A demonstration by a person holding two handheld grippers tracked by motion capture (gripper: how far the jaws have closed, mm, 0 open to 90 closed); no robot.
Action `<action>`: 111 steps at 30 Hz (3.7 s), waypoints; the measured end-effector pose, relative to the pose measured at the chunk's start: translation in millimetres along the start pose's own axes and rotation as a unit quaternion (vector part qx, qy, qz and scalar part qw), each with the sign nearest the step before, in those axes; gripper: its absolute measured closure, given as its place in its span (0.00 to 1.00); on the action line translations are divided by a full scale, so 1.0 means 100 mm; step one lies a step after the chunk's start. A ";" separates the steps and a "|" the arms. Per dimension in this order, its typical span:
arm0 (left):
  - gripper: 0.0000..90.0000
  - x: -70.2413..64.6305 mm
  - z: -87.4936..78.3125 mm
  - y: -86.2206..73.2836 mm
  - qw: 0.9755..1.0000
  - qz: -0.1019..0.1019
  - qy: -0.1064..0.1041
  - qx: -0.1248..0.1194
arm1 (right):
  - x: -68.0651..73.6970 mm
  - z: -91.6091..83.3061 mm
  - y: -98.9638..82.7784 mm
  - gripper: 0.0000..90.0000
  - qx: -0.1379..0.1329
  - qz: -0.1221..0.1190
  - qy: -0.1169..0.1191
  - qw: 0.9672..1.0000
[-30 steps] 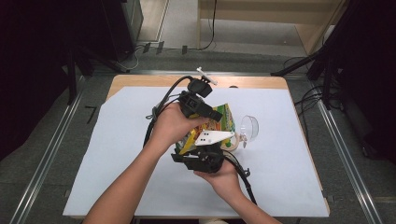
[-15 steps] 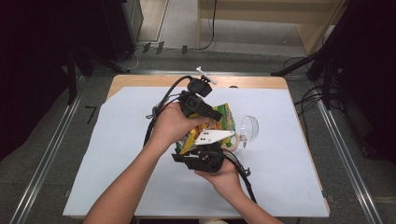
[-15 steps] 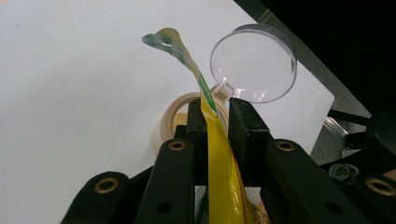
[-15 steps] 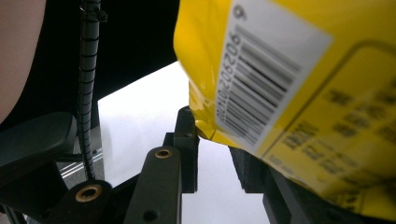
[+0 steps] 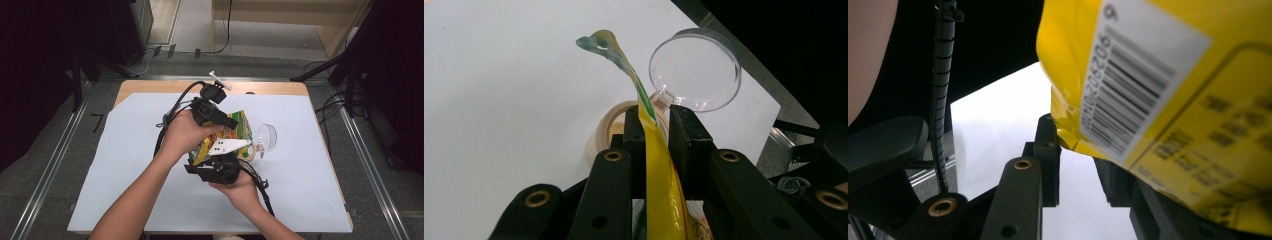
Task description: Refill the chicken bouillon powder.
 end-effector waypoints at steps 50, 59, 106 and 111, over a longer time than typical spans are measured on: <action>0.88 -0.03 0.05 -0.01 1.000 0.007 0.016 0.008 | -0.04 0.03 -0.05 0.82 -0.004 0.013 -0.003 1.000; 0.87 0.03 0.04 0.03 1.000 -0.009 0.003 0.004 | -0.02 -0.01 0.01 0.82 -0.010 0.024 0.006 1.000; 0.90 0.03 0.05 0.04 1.000 -0.015 0.012 0.017 | -0.05 -0.01 0.02 0.76 -0.018 0.033 -0.005 0.999; 0.90 0.03 0.05 0.04 1.000 -0.014 0.011 0.017 | -0.06 -0.01 0.02 0.77 -0.017 0.030 -0.006 0.999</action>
Point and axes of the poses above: each handheld gripper's, and its own axes: z roughly forward along the jaws, y roughly out of its top, x roughly to its left, the point moved 9 cm from there along z, roughly forward along the jaws
